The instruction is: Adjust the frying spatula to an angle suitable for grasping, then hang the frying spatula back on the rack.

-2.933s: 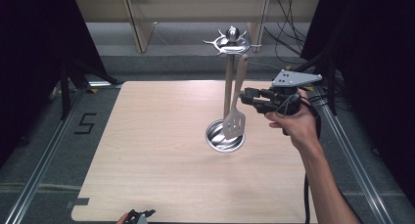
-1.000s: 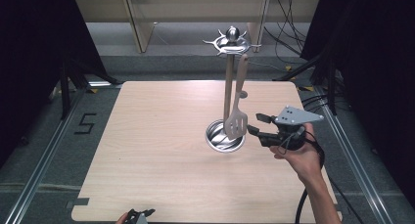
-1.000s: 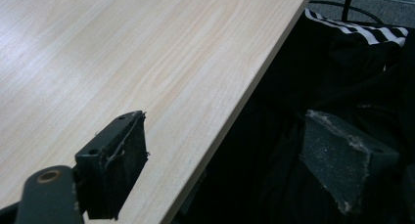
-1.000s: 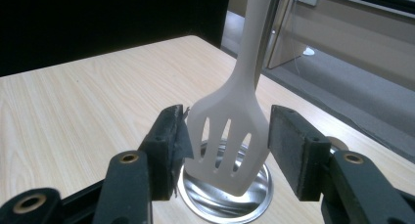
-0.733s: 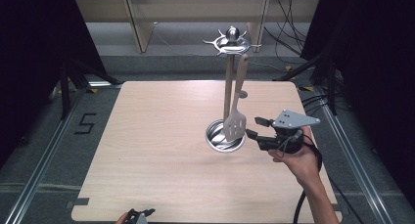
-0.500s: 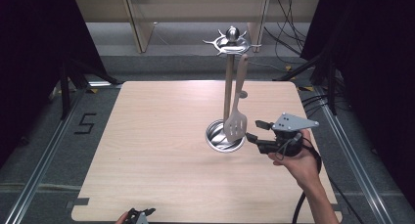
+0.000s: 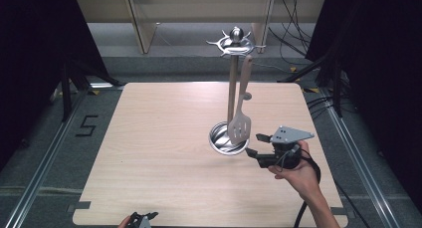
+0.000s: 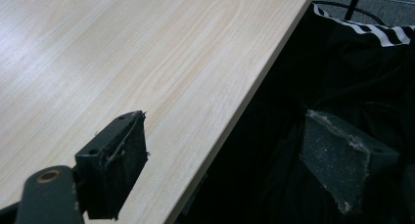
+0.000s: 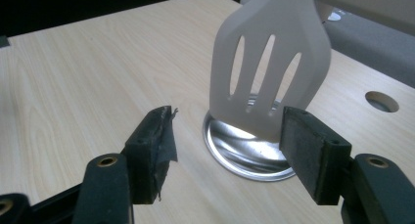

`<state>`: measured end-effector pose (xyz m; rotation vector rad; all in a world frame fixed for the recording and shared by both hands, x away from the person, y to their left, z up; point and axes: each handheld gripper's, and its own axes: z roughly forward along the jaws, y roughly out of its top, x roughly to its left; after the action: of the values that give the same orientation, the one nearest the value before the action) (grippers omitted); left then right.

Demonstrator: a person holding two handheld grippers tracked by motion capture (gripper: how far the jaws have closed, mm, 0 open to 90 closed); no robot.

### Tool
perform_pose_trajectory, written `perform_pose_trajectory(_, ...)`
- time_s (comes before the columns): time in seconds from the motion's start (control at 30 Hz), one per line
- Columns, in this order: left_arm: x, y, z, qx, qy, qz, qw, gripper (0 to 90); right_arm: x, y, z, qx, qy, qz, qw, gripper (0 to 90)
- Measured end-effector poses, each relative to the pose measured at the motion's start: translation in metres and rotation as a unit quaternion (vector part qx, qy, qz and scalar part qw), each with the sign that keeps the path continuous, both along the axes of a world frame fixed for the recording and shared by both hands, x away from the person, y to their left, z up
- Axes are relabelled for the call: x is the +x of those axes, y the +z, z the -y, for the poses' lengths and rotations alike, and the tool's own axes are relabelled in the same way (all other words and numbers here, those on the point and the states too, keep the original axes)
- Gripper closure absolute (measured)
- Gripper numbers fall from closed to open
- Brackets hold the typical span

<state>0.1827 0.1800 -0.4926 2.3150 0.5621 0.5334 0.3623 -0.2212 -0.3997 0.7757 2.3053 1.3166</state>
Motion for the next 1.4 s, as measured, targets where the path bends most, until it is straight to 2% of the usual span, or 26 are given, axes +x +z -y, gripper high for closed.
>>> perform_pose_trajectory(0.03, 0.0, 0.0, 0.0, -0.003, 0.0, -0.001, 1.0, 16.5, -0.003, -0.002, -0.003, -0.005, -0.002, -0.015, 0.9999, 37.9)
perform_pose_trajectory(0.1, 0.0, 0.0, 0.0, -0.002, -0.001, 0.0, 1.0, 16.5, -0.004, -0.005, -0.004, -0.01, 0.002, -0.009, 0.9999, 37.8)
perform_pose_trajectory(0.13, -0.001, 0.0, 0.0, -0.009, -0.004, -0.004, 0.9999, 16.5, -0.005, -0.006, -0.006, -0.007, 0.002, -0.017, 0.9998, 37.8)
perform_pose_trajectory(0.17, -0.001, 0.0, 0.0, -0.006, -0.003, -0.005, 1.0, 16.5, -0.004, -0.007, -0.006, -0.008, 0.005, -0.004, 0.9999, 37.8)
perform_pose_trajectory(0.23, -0.001, 0.0, 0.0, -0.003, -0.002, -0.005, 1.0, 16.5, -0.005, -0.008, -0.008, -0.013, 0.009, -0.015, 0.9998, 37.5)
perform_pose_trajectory(0.27, -0.001, 0.0, 0.0, -0.003, -0.002, -0.005, 1.0, 16.5, -0.005, -0.008, -0.007, -0.017, 0.008, -0.009, 0.9998, 37.4)
perform_pose_trajectory(0.3, -0.001, -0.001, 0.0, -0.01, -0.003, -0.009, 0.9999, 16.5, -0.006, -0.007, -0.008, -0.018, 0.008, -0.013, 0.9997, 37.4)
perform_pose_trajectory(0.4, -0.001, 0.0, 0.0, -0.003, 0.001, -0.001, 1.0, 16.5, -0.006, -0.007, -0.008, -0.021, 0.012, -0.011, 0.9997, 37.4)
perform_pose_trajectory(0.43, -0.001, 0.0, 0.0, 0.0, -0.001, 0.001, 1.0, 16.5, -0.008, -0.008, -0.009, -0.018, 0.005, -0.014, 0.9997, 37.2)
perform_pose_trajectory(0.47, -0.002, -0.001, 0.001, -0.005, -0.001, -0.011, 0.9999, 16.5, -0.008, -0.008, -0.009, -0.018, 0.008, -0.012, 0.9997, 37.3)
perform_pose_trajectory(0.6, -0.001, 0.0, 0.001, -0.004, -0.004, -0.004, 1.0, 16.5, -0.007, -0.01, -0.007, -0.024, 0.011, -0.014, 0.9996, 36.6)
perform_pose_trajectory(0.63, -0.001, 0.0, 0.0, 0.005, -0.001, 0.003, 1.0, 16.5, -0.007, -0.011, -0.006, -0.02, 0.005, -0.019, 0.9996, 36.0)
perform_pose_trajectory(0.73, -0.001, 0.0, 0.0, 0.004, -0.002, 0.004, 1.0, 16.5, -0.007, -0.012, -0.005, -0.021, 0.008, -0.018, 0.9996, 35.2)
perform_pose_trajectory(0.77, -0.002, -0.001, 0.001, -0.003, -0.004, -0.002, 1.0, 16.5, -0.009, -0.013, -0.005, -0.022, 0.008, -0.027, 0.9994, 34.7)
perform_pose_trajectory(0.83, -0.003, -0.001, 0.001, -0.001, -0.001, -0.005, 1.0, 16.5, -0.009, -0.013, -0.005, -0.026, 0.013, -0.023, 0.9993, 34.5)
perform_pose_trajectory(0.87, -0.003, -0.003, 0.002, -0.012, -0.004, -0.014, 0.9998, 16.5, -0.01, -0.014, -0.005, -0.023, 0.007, -0.02, 0.9995, 34.0)
perform_pose_trajectory(0.9, -0.003, -0.002, 0.0, 0.001, 0.0, -0.005, 1.0, 16.5, -0.012, -0.015, -0.005, -0.024, 0.01, -0.029, 0.9992, 33.7)
perform_pose_trajectory(0.97, -0.002, -0.001, -0.001, -0.003, -0.002, -0.002, 1.0, 16.5, -0.013, -0.016, -0.005, -0.024, 0.008, -0.025, 0.9994, 33.3)
perform_pose_trajectory(1.0, -0.002, 0.0, -0.002, 0.004, -0.002, 0.005, 1.0, 16.5, -0.013, -0.017, -0.004, -0.029, 0.013, -0.022, 0.9993, 33.3)
perform_pose_trajectory(1.03, -0.002, 0.0, -0.002, 0.003, -0.001, 0.008, 1.0, 16.5, -0.015, -0.018, -0.005, -0.024, 0.01, -0.034, 0.9991, 33.3)
perform_pose_trajectory(1.13, -0.002, 0.0, -0.002, 0.007, -0.004, 0.007, 0.9999, 16.5, -0.017, -0.019, -0.005, -0.025, 0.005, -0.033, 0.9991, 33.1)
perform_pose_trajectory(1.17, -0.002, 0.0, -0.002, 0.006, -0.002, 0.01, 0.9999, 16.5, -0.016, -0.02, -0.005, -0.028, 0.009, -0.025, 0.9992, 33.0)
perform_pose_trajectory(1.2, -0.003, -0.001, -0.002, 0.004, -0.001, 0.0, 1.0, 16.5, -0.017, -0.021, -0.005, -0.029, 0.007, -0.033, 0.999, 32.9)
perform_pose_trajectory(1.33, -0.003, 0.0, -0.001, 0.0, -0.002, 0.007, 1.0, 16.5, -0.019, -0.026, -0.006, -0.031, 0.007, -0.042, 0.9986, 32.6)
perform_pose_trajectory(1.37, -0.003, 0.0, -0.001, 0.0, -0.002, 0.008, 1.0, 16.5, -0.019, -0.028, -0.006, -0.034, 0.015, -0.037, 0.9986, 32.6)
perform_pose_trajectory(1.4, -0.003, 0.0, -0.001, 0.0, -0.002, 0.008, 1.0, 16.5, -0.021, -0.029, -0.006, -0.032, 0.007, -0.043, 0.9986, 32.5)
